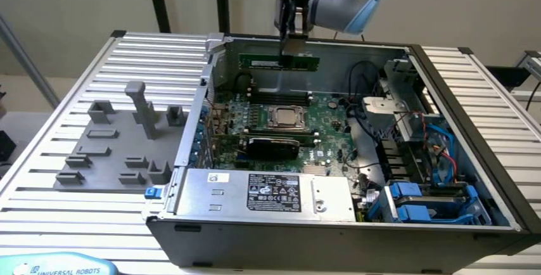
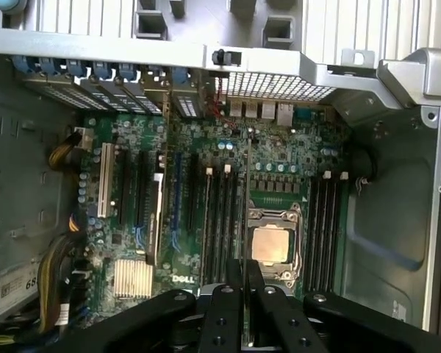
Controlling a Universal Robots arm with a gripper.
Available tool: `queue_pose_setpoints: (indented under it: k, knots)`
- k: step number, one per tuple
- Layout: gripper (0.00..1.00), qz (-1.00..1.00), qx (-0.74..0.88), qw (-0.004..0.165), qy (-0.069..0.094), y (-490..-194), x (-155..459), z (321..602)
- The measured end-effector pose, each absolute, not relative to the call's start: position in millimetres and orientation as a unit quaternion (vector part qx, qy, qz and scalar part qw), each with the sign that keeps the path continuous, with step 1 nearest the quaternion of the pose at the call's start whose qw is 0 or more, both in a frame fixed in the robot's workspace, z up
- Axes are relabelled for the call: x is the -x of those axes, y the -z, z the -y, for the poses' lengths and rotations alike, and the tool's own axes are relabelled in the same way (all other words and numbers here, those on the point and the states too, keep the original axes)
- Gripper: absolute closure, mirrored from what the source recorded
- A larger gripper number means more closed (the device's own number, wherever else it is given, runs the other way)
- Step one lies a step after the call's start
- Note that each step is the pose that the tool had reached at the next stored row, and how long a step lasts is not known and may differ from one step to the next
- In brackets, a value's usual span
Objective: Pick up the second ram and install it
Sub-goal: 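Pick up the second ram and move it above second insertion slot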
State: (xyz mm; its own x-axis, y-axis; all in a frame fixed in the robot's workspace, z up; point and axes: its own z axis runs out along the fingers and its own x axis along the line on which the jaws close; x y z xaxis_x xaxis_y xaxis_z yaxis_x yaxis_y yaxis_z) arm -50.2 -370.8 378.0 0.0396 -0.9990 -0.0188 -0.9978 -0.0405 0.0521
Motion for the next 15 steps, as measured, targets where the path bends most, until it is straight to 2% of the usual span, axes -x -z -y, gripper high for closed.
queue_pose_setpoints:
  k: [15]
  knots:
    - [0.86, 0.712, -0.702, 0.012, 0.025, -355.2, 39.8, 366.3]
